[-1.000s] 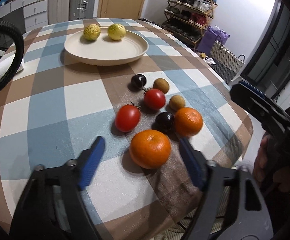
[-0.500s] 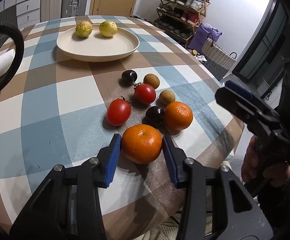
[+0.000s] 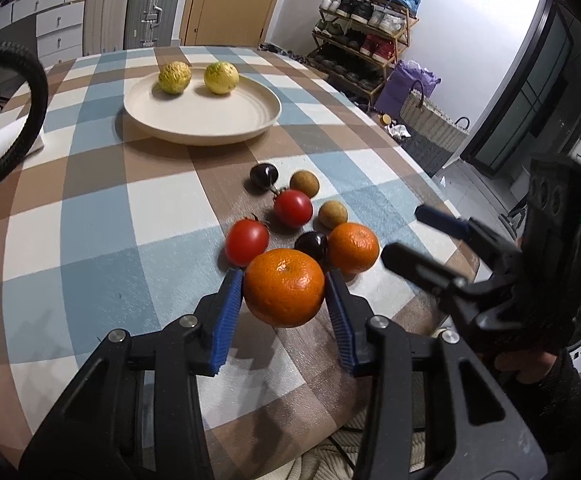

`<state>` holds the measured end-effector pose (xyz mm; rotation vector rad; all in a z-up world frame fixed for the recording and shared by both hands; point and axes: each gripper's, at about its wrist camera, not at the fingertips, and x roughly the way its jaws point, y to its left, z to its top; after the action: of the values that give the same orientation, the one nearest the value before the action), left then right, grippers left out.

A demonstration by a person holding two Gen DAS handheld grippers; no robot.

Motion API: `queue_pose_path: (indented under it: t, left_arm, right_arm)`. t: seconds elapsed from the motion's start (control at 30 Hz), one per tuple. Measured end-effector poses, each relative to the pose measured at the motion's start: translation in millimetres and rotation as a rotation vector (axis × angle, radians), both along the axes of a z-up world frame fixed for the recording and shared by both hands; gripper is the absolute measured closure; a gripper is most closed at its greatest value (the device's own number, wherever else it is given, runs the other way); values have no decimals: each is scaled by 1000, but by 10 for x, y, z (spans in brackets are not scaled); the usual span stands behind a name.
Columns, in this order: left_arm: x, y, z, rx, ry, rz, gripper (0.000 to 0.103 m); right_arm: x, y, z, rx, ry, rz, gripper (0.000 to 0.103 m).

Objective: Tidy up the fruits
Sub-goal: 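Grasp an orange with the left tool while the right tool grasps the other orange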

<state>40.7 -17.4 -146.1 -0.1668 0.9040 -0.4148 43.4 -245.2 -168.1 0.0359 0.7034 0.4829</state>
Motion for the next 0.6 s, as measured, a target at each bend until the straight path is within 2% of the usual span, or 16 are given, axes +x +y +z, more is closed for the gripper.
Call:
queue_pose_path:
  t: [0.07,0.13,0.2,0.3,0.47,0.5,0.57,0.6]
  left_arm:
    - [11,56,34,-17,-3,2,64]
    - [15,120,77,-24,-7,8,64]
    - [17,167,111,-24,-14,17,64]
    - [19,252,167,-29,-23,33,64]
    - [49,355,227,-33,-27,60,64]
    - [55,364,231,-32,-27,62,64]
    - [73,367,228,-32,-24,65,64]
    - [85,369,226,-31,-18,63,64]
  right_arm:
    - [22,0,-32,17,25,9,5]
    - [40,5,-62,26,40,21,17]
    - [60,25,-103,15,50,23,19]
    - [75,42,-139,31,67,43,29]
    - [95,124,-175,39,85,86,40]
    - [96,132,-179,41,91,95,45]
    - [109,152,-207,47,108,114,49]
    - [114,157,-217,44,112,115,55]
